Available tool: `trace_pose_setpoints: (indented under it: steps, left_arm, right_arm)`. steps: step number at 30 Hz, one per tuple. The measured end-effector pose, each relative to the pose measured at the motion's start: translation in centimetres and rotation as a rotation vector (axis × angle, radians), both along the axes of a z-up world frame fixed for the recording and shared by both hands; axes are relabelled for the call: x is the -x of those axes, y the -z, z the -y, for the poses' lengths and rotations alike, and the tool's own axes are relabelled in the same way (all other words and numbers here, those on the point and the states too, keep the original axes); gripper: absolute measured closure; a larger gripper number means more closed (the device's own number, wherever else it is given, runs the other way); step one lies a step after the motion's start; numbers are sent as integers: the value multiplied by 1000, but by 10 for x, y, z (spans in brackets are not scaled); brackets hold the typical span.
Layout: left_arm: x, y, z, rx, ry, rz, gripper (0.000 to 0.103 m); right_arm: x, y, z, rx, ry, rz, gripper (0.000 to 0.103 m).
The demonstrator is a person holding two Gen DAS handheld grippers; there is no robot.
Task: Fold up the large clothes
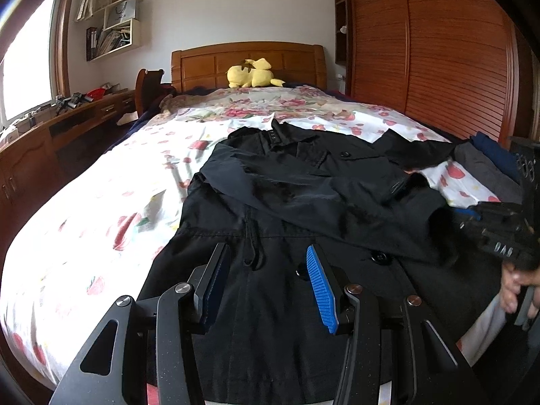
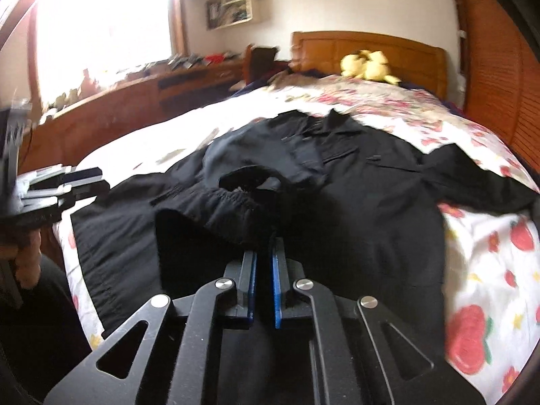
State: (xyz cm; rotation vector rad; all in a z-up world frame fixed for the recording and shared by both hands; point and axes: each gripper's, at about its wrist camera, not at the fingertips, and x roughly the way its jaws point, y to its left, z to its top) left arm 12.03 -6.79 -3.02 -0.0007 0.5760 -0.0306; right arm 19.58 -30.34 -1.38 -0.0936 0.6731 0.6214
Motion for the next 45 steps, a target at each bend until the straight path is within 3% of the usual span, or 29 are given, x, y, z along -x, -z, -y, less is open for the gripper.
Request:
trace_pose_setpoints:
  steps: [9, 16, 22, 30, 34, 42, 45]
  left_arm:
    - [-5, 0, 1, 4, 1, -3, 54]
    - [-6, 2, 4, -13, 11, -5, 54]
    - [-7, 1, 11, -7, 28, -11, 54]
    - [-7, -8, 23, -22, 56, 14, 54]
    - [-11, -10, 30, -16, 65, 19, 54]
    - [-24, -16, 33, -6, 38, 37, 50]
    - [-34, -20, 35, 2, 31, 56, 47]
  right_arm:
    - [-6, 11, 36, 42, 116, -12, 93]
    - [-6, 0, 68, 45, 261, 33, 64]
    - [-8, -6, 80, 55, 293, 51, 64]
    - [7, -32, 59, 79, 205, 159, 64]
    - [-6, -22, 41, 94, 141, 115, 64]
    - [-46, 37, 37, 139, 131, -126, 64]
    - [-49, 47, 39, 131, 133, -170, 64]
